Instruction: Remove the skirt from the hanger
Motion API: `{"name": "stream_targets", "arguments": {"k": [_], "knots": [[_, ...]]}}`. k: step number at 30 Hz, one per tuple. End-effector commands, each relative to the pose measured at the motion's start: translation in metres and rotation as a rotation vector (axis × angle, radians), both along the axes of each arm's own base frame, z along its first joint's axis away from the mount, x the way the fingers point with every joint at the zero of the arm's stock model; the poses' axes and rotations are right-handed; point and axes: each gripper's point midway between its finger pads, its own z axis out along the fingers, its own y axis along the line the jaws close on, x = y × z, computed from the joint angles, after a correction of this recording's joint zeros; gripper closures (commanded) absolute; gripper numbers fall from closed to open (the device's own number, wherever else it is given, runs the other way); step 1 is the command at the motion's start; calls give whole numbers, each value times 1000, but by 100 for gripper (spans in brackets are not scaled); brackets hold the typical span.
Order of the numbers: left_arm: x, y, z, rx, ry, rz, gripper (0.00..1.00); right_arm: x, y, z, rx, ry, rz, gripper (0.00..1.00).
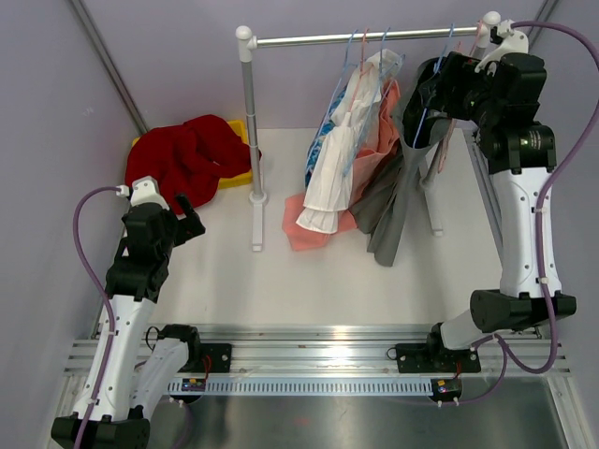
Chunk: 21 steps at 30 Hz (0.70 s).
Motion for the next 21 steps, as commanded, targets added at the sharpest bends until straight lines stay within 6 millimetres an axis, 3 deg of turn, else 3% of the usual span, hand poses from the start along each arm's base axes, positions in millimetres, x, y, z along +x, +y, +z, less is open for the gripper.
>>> {"name": "stream_targets", "arguments": {"k": [1,6,16,20,21], "knots": [[3,1,10,14,-33,-3,1,-3,15,12,26,-31,58,9],[3,1,10,14,-34,-5,1,10,21,-5,31,1,68,12],[2,1,10,15,-31,-4,1,32,25,-45,32,83,70,52],[3,1,10,15,-29,-4,1,36,24,-50,26,96,66,97],[3,1,10,15,-29,-4,1,37,24,-51,26,97,66,100]]}}
